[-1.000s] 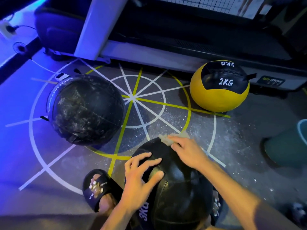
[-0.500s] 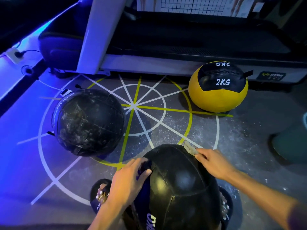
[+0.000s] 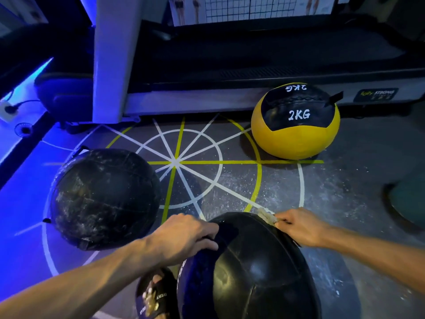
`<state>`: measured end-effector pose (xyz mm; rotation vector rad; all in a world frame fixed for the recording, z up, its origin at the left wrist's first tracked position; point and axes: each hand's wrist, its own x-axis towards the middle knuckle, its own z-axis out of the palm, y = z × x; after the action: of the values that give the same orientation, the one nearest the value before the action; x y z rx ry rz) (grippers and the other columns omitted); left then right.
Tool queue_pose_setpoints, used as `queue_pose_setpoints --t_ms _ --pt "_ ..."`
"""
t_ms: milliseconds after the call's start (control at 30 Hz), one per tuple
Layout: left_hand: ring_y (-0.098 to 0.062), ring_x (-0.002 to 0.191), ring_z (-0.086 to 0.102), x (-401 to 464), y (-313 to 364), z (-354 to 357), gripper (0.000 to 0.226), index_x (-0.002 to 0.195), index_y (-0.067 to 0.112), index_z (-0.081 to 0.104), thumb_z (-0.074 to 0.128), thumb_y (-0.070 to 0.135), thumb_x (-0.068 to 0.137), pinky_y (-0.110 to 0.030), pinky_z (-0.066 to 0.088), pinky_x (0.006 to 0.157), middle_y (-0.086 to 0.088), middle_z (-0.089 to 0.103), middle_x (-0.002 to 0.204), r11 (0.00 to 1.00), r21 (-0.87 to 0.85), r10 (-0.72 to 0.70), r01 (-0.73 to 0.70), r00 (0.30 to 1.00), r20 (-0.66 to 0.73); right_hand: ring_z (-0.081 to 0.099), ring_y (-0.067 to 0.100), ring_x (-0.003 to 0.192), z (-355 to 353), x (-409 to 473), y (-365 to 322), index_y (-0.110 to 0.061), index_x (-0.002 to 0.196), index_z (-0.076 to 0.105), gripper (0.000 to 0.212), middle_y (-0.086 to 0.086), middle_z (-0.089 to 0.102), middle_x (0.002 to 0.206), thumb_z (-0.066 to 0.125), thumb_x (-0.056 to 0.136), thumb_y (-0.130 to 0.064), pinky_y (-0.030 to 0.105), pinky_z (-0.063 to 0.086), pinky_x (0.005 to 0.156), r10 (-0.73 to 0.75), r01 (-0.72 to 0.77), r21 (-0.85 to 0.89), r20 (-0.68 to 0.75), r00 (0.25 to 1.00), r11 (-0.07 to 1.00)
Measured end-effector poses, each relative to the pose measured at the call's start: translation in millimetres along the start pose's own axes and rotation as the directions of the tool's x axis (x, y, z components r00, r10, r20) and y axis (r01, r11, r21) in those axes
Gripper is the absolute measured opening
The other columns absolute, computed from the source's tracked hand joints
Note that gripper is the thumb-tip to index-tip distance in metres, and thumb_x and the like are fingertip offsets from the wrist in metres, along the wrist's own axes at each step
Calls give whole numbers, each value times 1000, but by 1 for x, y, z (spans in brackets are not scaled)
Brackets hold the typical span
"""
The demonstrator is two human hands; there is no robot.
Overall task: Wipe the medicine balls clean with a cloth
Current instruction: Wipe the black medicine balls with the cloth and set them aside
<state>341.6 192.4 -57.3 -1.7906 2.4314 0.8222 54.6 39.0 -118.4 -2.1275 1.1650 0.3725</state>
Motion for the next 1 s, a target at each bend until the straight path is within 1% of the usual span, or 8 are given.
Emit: queue_pose_setpoints --t_ms 200,333,500,600,667,767,900,1000 --pt "-15 81 57 40 18 -30 31 92 27 50 43 54 106 -36 45 68 5 59 89 963 74 265 -260 962 -67 50 4 58 -26 -1 20 -20 79 63 30 -12 55 61 53 105 -31 23 39 60 -39 56 218 -80 996 974" --pt "-16 70 56 50 -5 -41 30 90 28 47 43 52 108 -38 46 59 5 55 82 934 191 333 -302 929 -163 68 31 83 -17 -5 15 -21 99 70 52 11 72 89 51 92 -69 45 51 74 -9 147 489 -274 962 860" --pt "-14 69 57 59 -39 -34 30 91 29 51 42 52 108 -38 50 56 9 54 83 922 311 317 -231 911 -265 29 6 48 23 -2 -7 -39 111 72 22 -8 32 53 55 103 -29 24 23 49 102 193 588 -432 896 785" --pt "-10 99 67 60 -48 -20 26 99 28 64 51 48 107 -37 59 75 13 63 97 937 273 313 -218 871 -379 39 4 48 38 4 -18 -47 133 61 35 -15 46 51 54 104 -29 16 30 47 154 202 599 -490 858 775" --pt "-8 118 64 62 -53 -2 16 108 28 68 62 42 103 -35 58 93 14 66 107 954 154 299 -257 825 -480 65 -11 90 41 6 -29 -51 134 56 40 -36 69 94 56 102 -28 4 48 81 151 265 623 -533 833 736" --pt "-6 129 59 56 -58 22 21 120 32 65 69 36 100 -36 57 99 15 63 125 958 13 247 -285 804 -541 36 -5 144 40 9 -51 -46 142 51 41 -34 47 146 54 104 -30 12 26 116 -59 401 430 -620 782 809" --pt "-2 123 62 42 -52 34 19 116 26 76 70 33 99 -28 56 97 15 68 130 953 -55 210 -298 779 -590 33 10 150 24 25 -67 -30 151 47 47 -17 42 158 50 104 -26 34 26 124 -583 647 -24 -461 669 762" --pt "-1 126 61 42 -62 62 21 119 33 72 68 39 100 -26 56 98 21 64 137 943 -174 114 -283 769 -629 53 13 136 -9 69 -59 -44 146 48 44 -9 56 148 48 104 -29 37 42 116 -555 577 -48 -349 755 815"
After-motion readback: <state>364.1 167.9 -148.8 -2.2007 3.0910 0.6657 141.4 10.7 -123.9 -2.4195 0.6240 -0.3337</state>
